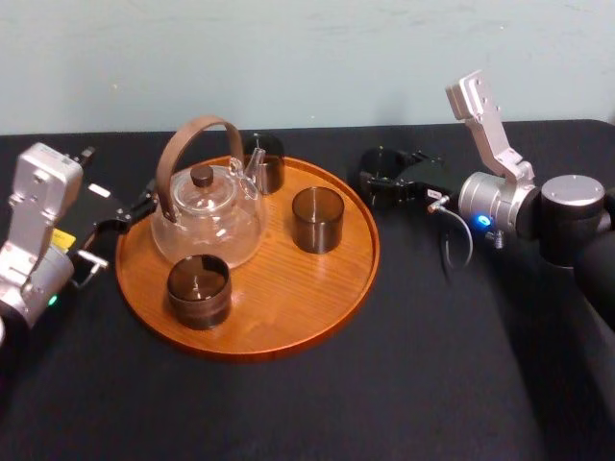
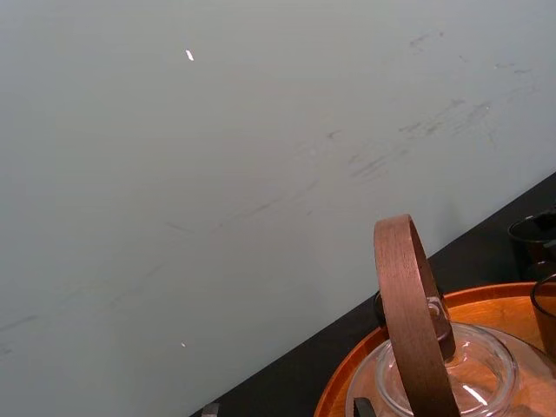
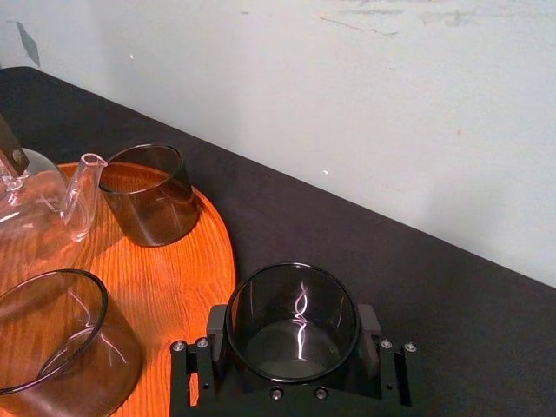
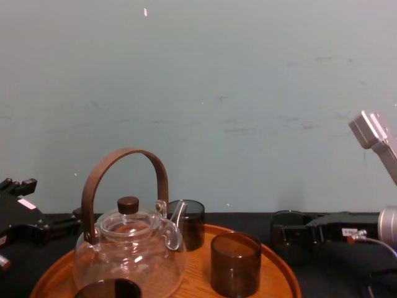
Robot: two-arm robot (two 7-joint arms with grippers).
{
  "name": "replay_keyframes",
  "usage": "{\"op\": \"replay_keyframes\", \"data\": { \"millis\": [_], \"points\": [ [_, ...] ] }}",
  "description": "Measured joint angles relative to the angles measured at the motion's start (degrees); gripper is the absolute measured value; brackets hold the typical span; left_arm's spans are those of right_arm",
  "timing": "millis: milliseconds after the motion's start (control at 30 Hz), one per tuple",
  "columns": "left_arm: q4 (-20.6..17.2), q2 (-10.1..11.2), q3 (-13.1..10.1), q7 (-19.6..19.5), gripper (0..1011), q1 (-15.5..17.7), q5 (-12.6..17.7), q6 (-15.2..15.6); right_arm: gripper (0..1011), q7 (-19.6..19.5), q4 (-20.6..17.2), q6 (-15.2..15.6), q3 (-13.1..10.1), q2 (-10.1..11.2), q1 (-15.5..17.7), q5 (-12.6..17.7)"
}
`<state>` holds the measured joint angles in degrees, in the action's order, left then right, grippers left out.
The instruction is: Pick up the glass from the table and place it on the tray.
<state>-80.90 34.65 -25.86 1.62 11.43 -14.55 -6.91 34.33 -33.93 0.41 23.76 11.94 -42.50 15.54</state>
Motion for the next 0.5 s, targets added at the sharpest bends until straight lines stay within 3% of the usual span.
{"op": "replay_keyframes", "data": {
  "millis": [167, 500],
  "points": [
    [0.0, 0.0, 0.0, 0.0, 1001, 0.0, 0.0, 0.0, 903, 0.09, -0.44, 0.19, -0.13, 0.12, 0.23, 0.09],
    [0.0, 0.0, 0.0, 0.0, 1001, 0.0, 0.0, 0.0, 903, 0.87, -13.26, 4.07, -1.83, 4.04, 6.77, 2.44]
  ]
}}
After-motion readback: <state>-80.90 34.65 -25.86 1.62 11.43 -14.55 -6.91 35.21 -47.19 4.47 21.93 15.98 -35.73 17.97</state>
